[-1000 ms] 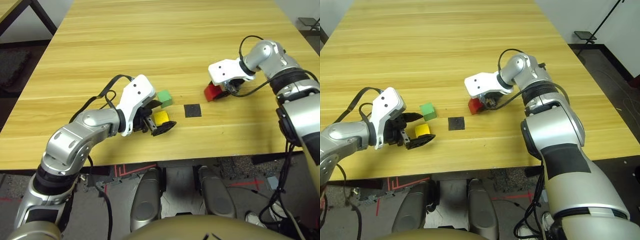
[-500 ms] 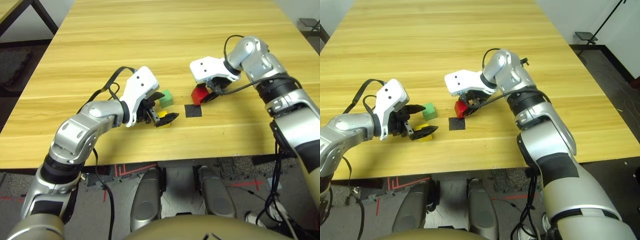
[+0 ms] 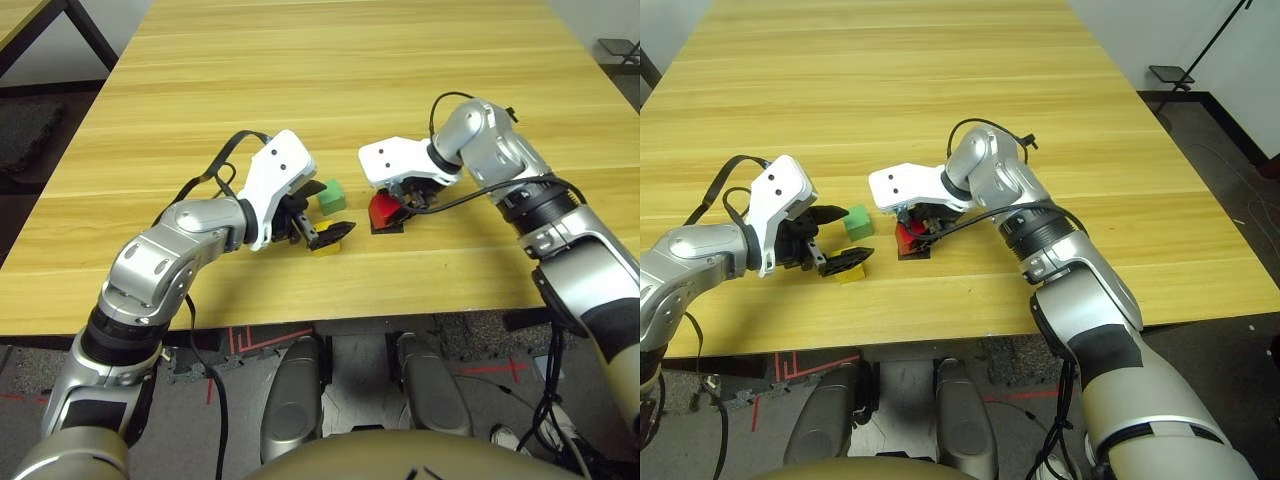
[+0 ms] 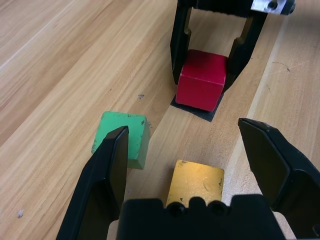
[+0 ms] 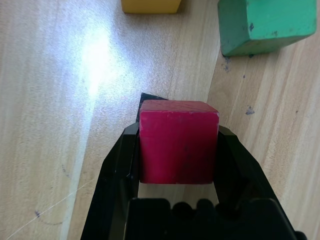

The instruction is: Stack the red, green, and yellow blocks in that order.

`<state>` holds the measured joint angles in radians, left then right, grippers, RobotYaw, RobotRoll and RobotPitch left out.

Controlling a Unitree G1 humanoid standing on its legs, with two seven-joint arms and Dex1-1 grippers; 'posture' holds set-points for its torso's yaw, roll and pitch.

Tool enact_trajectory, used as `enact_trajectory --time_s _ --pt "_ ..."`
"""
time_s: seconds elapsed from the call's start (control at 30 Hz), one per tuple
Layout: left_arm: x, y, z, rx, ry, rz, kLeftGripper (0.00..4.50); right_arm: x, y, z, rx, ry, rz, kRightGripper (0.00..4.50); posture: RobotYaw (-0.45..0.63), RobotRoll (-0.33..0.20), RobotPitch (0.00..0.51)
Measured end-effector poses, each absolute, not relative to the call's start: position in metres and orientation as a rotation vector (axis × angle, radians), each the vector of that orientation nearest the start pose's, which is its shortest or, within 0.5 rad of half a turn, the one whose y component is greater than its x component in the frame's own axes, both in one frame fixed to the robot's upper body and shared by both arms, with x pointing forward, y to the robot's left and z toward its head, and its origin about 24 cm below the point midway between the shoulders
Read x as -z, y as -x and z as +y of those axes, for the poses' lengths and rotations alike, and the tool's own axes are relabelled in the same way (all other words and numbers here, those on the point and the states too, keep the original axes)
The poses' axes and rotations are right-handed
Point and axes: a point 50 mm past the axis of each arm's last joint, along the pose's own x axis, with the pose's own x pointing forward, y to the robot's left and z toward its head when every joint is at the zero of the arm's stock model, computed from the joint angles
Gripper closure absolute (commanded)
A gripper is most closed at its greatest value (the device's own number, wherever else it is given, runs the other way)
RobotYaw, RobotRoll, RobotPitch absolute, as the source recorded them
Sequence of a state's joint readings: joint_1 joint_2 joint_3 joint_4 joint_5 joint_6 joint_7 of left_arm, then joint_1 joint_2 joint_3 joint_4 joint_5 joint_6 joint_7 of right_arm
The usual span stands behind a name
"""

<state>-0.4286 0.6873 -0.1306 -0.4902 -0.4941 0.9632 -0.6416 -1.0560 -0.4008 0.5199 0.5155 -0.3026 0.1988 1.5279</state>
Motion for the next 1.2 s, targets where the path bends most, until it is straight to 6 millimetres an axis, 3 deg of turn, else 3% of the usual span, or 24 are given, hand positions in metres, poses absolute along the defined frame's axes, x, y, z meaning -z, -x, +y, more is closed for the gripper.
enact_trajectory --time_s 0.37,0.6,0.7,0.8,0.97,1.07,1.2 --pt "-0.167 -0.261 0.147 0.928 -0.334 0.306 0.00 -0.167 -0.351 -0.086 -1.507 1.089 0.565 2.43 0.51 -0.237 0.149" --pt "-0.164 -0.268 0.150 0.904 -0.313 0.294 0.00 -0.164 -0.352 -0.090 -1.511 1.037 0.612 0.08 0.50 -0.221 0.144" --pt "-0.166 -0.276 0.154 0.870 -0.323 0.290 0.00 -0.172 -0.356 -0.099 -1.528 0.961 0.584 0.03 0.49 -0.205 0.138" --pt "-0.171 -0.287 0.155 0.862 -0.336 0.277 0.00 -0.197 -0.364 -0.110 -1.498 0.869 0.497 0.03 0.48 -0.190 0.132" --pt "-0.174 -0.302 0.155 0.880 -0.367 0.279 0.00 -0.241 -0.373 -0.151 -1.407 0.718 0.368 0.03 0.42 -0.168 0.130" --pt "-0.172 -0.311 0.151 0.917 -0.383 0.293 0.00 -0.244 -0.371 -0.173 -1.388 0.685 0.352 0.03 0.39 -0.155 0.124" --pt "-0.164 -0.321 0.150 0.946 -0.413 0.329 0.00 -0.246 -0.369 -0.185 -1.364 0.652 0.342 0.03 0.34 -0.134 0.121"
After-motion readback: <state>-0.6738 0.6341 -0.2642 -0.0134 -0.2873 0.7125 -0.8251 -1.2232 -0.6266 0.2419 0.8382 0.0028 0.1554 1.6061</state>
